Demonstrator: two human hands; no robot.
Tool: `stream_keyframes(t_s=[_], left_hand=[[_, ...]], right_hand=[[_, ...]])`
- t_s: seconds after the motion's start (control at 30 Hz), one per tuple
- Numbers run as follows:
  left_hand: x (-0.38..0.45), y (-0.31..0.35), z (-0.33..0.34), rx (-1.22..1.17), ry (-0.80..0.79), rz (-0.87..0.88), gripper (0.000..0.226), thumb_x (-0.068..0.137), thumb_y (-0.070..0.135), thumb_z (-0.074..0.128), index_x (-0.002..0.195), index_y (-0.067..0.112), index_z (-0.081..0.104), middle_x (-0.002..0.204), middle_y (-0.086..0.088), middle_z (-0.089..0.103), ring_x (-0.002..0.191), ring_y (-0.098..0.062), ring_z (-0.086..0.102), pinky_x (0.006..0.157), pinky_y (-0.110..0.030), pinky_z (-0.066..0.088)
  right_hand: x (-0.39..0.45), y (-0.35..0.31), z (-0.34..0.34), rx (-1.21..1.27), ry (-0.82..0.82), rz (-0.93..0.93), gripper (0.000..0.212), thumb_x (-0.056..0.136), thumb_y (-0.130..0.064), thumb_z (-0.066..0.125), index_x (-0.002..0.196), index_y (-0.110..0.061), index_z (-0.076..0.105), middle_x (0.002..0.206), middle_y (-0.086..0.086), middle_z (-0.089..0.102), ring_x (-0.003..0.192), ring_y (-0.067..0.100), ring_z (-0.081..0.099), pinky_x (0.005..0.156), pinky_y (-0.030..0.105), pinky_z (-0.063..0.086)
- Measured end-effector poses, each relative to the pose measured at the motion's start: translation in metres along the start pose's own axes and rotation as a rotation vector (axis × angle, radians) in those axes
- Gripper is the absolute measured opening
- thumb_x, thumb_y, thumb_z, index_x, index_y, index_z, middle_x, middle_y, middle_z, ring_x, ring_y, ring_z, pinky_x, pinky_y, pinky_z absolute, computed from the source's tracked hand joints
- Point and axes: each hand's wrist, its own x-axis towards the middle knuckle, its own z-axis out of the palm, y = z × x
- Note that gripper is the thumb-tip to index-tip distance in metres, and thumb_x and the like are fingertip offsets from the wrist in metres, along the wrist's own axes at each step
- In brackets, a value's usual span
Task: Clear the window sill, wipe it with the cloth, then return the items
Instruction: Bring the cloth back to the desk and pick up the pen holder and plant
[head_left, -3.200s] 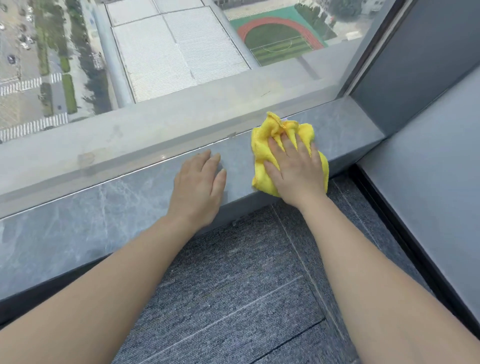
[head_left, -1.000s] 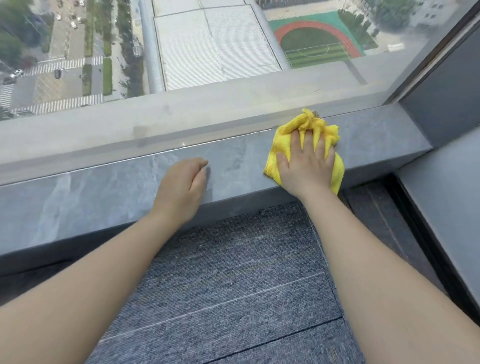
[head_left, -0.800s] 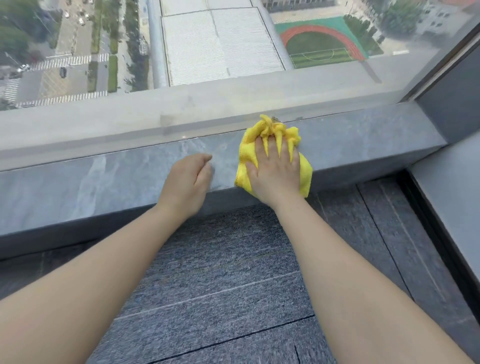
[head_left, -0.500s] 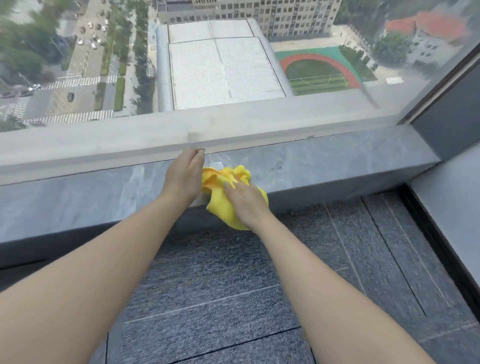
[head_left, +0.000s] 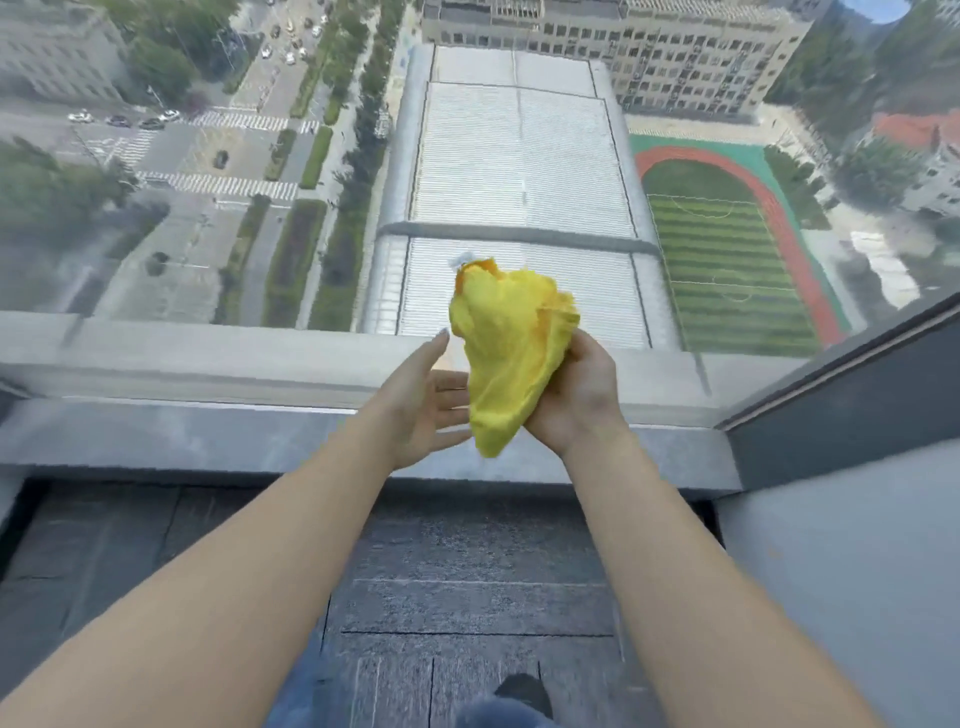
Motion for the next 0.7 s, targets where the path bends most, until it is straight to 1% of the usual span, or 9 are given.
stream_keyframes(t_s=[0.1,0.2,0.27,0.33,0.4,0.47,0.57,0.63,0.7], left_hand=[[-0.079,0.057,0.013,-0.124,0.076,0.13,0.033,0.088,0.039,0.042,0.082,0.01,0.057,0.076,-0.004,0.061,0.074,-0.018,0.056,0.07,-0.028,0.047],[-0.151,0.101,0.003,-0.239,0.151,0.255,0.02,0.088,0.027,0.046,0.081,0.015,0.06,0.057,0.003,0.069,0.064,-0.015,0.062,0.059,-0.025,0.052],[-0.195,0.117,-0.013,-0.28,0.155,0.295,0.02,0.088,0.022,0.044,0.086,0.013,0.062,0.062,0.003,0.073,0.06,-0.012,0.067,0.051,-0.02,0.054],[-0.24,0.124,-0.034,-0.29,0.219,0.348,0.024,0.086,0.016,0.046,0.101,0.005,0.06,0.084,-0.007,0.071,0.069,-0.016,0.068,0.051,-0.021,0.056],[-0.288,0.125,-0.059,-0.3,0.356,0.425,0.031,0.083,0.011,0.052,0.112,0.0,0.054,0.095,-0.013,0.065,0.075,-0.02,0.065,0.054,-0.025,0.056],[-0.339,0.12,-0.083,-0.321,0.533,0.497,0.023,0.082,0.008,0.055,0.104,0.002,0.051,0.086,-0.01,0.061,0.071,-0.021,0.061,0.058,-0.031,0.052],[-0.42,0.096,-0.117,-0.348,0.755,0.565,0.007,0.084,0.008,0.054,0.084,0.009,0.048,0.081,-0.009,0.053,0.07,-0.019,0.052,0.061,-0.032,0.044],[-0.478,0.07,-0.139,-0.361,0.888,0.612,0.008,0.084,0.01,0.055,0.082,0.011,0.048,0.083,-0.006,0.052,0.072,-0.017,0.05,0.062,-0.03,0.044],[-0.541,0.036,-0.156,-0.37,1.051,0.636,0.015,0.084,0.013,0.056,0.073,0.017,0.046,0.081,-0.003,0.05,0.073,-0.016,0.048,0.062,-0.029,0.042]], right_hand=[[-0.046,-0.046,0.074,-0.074,-0.113,0.048,0.044,0.092,-0.024,0.026,0.078,-0.007,0.064,0.069,0.01,0.07,0.077,0.026,0.061,0.077,0.036,0.047],[-0.082,-0.071,0.141,-0.135,-0.271,0.125,0.052,0.088,-0.034,0.03,0.065,-0.012,0.071,0.07,0.008,0.072,0.069,0.022,0.069,0.078,0.032,0.051],[-0.106,-0.074,0.182,-0.218,-0.384,0.202,0.051,0.07,-0.056,0.052,0.08,-0.012,0.075,0.087,0.011,0.074,0.08,0.025,0.071,0.083,0.036,0.052],[-0.126,-0.068,0.218,-0.341,-0.51,0.287,0.068,0.044,-0.059,0.073,0.093,-0.012,0.073,0.094,0.012,0.073,0.086,0.027,0.071,0.082,0.039,0.056],[-0.148,-0.053,0.254,-0.537,-0.574,0.333,0.06,0.053,-0.051,0.073,0.1,-0.014,0.069,0.098,0.01,0.071,0.09,0.027,0.069,0.082,0.038,0.055],[-0.173,-0.03,0.285,-0.763,-0.585,0.319,0.037,0.076,-0.034,0.064,0.105,-0.011,0.064,0.097,0.009,0.068,0.09,0.026,0.065,0.082,0.037,0.052],[-0.219,0.023,0.329,-0.972,-0.629,0.215,0.004,0.082,-0.009,0.062,0.086,-0.008,0.064,0.081,0.008,0.067,0.078,0.023,0.063,0.071,0.034,0.053],[-0.26,0.066,0.356,-1.002,-0.696,0.201,0.008,0.083,-0.002,0.06,0.081,-0.009,0.062,0.079,0.008,0.064,0.073,0.022,0.061,0.068,0.033,0.053],[-0.306,0.111,0.38,-1.019,-0.786,0.218,0.009,0.085,0.0,0.057,0.086,-0.007,0.061,0.079,0.007,0.063,0.071,0.02,0.06,0.069,0.033,0.053]])
